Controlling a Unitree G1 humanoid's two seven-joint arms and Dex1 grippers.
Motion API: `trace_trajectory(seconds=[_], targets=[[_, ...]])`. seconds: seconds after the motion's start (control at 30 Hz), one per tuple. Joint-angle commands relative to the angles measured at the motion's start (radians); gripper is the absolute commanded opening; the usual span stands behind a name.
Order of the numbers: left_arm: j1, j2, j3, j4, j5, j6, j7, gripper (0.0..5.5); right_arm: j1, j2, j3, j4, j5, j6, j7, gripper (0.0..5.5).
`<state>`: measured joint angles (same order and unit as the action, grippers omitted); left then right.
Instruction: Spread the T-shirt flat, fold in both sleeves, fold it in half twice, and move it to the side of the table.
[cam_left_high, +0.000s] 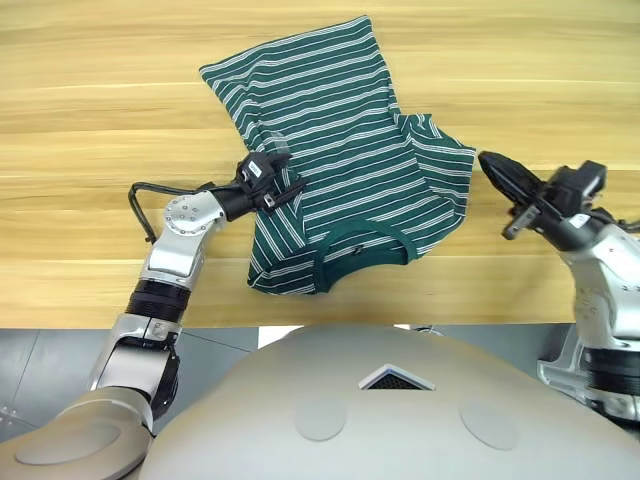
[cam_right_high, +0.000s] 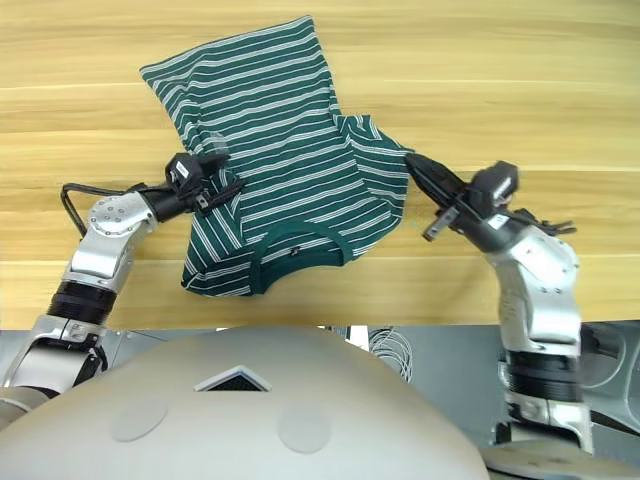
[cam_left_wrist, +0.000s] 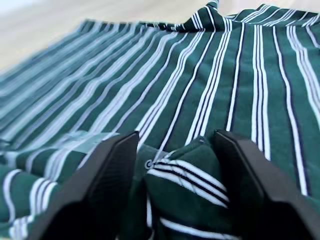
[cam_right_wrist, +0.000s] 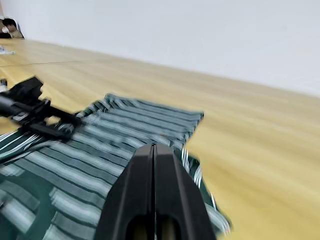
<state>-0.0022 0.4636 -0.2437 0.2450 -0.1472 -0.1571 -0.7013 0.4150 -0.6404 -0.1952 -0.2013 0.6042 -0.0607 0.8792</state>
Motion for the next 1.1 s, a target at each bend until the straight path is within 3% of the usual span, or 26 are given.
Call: trace_trajectory(seconds=[0.03, 0.27, 0.6, 1.1], targets=[[0.018, -0.008, 0.015, 0.137, 0.049, -0.04, 0.019, 2.68, 0.11, -0.045, -0.091, 0.036, 0.076, 0.11, 0.08, 0.0], [0.019, -0.055, 0.024, 0.197, 0.053, -0.039, 0.035, 2.7, -0.113, -0.005, -0.02, 0.253, 0.018, 0.415, -0.07, 1.25], [0.027, -0.069, -0.009, 0.185, 0.053, -0.018, -0.01, 2.7, -0.325, 0.087, 0.132, 0.327, -0.081, 0.571, -0.131, 2.99], [0.035, -0.066, -0.001, 0.133, 0.042, 0.001, -0.031, 2.7, -0.446, 0.155, 0.16, 0.432, -0.161, 0.59, -0.188, 2.99]])
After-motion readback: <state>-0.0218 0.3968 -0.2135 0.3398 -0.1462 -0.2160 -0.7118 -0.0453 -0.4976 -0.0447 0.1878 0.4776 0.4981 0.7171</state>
